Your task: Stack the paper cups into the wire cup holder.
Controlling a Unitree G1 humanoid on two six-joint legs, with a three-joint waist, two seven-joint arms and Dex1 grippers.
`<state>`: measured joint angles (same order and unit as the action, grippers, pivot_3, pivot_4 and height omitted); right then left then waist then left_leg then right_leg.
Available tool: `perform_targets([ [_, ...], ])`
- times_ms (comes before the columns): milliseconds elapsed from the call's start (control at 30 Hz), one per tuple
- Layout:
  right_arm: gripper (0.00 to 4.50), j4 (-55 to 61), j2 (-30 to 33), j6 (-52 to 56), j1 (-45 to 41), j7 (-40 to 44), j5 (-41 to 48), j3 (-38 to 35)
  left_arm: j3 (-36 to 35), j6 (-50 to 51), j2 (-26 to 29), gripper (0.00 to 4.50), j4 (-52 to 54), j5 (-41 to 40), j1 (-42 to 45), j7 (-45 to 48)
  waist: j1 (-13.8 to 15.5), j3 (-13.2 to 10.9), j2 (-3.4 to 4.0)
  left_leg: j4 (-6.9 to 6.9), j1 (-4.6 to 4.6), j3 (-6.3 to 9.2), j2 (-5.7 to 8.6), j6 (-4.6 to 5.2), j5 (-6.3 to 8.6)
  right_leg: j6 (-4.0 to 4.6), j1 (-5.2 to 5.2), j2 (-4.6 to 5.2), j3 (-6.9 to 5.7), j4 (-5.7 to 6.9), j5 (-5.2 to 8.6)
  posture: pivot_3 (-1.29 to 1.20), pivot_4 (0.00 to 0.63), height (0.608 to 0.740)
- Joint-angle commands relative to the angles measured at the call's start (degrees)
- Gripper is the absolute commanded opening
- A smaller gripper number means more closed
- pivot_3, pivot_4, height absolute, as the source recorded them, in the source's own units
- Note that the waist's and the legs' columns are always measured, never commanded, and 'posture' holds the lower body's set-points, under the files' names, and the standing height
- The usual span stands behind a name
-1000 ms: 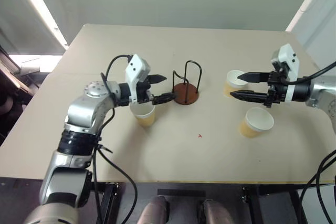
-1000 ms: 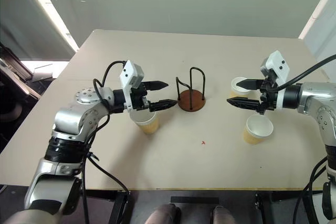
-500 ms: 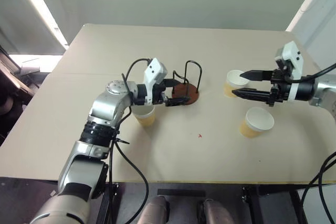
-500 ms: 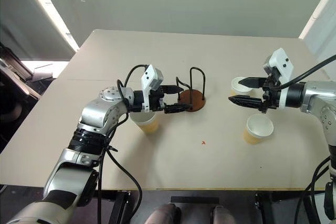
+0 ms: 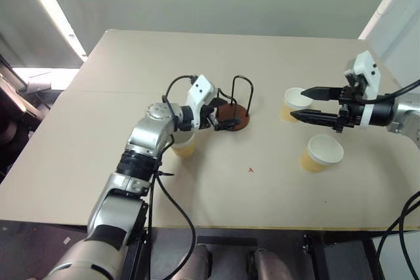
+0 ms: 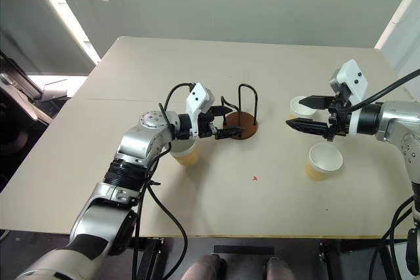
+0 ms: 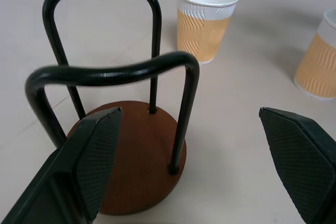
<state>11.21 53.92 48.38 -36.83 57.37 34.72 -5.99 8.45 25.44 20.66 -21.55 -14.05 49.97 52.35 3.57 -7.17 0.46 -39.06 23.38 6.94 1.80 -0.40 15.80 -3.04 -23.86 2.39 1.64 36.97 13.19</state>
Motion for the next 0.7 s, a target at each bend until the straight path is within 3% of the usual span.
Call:
perform_targets([
  [33,3.81,1.7,0.9,0.0,-0.2,-0.4,1.0,-2.8,-0.8,-1.5,-0.9,4.13,0.1,0.4,1.6,-0.6,0.0,0.0,0.00,0.00,0.00,0.00,0.00,0.00,0.00,0.00,0.00,0.00,0.00,0.00,0.00,0.00,0.150,0.740],
  [100,3.81,1.8,0.8,0.1,-0.1,-0.6,1.1,-2.9,-0.7,-2.1,-1.2,3.67,-0.6,1.1,1.8,-1.1,0.1,0.0,0.00,0.00,0.00,0.00,0.00,0.00,0.00,0.00,0.00,0.00,0.00,0.00,0.00,0.00,0.150,0.740],
  [433,3.81,2.2,0.2,0.3,0.3,-2.0,1.8,-3.0,-0.9,-3.8,-1.2,0.07,-2.9,2.2,2.4,-0.7,0.2,0.0,0.00,-0.01,0.00,-0.01,0.00,0.01,-0.01,0.00,0.00,0.00,0.01,0.01,0.00,0.00,0.150,0.740],
  [700,3.81,2.1,0.2,0.0,0.3,-2.4,2.3,-3.1,-1.1,-3.8,-0.3,0.03,-2.4,2.1,2.4,1.5,0.2,0.0,0.00,-0.01,0.00,-0.01,0.01,0.01,-0.01,0.00,0.00,0.00,0.01,0.00,0.00,0.00,0.150,0.740],
])
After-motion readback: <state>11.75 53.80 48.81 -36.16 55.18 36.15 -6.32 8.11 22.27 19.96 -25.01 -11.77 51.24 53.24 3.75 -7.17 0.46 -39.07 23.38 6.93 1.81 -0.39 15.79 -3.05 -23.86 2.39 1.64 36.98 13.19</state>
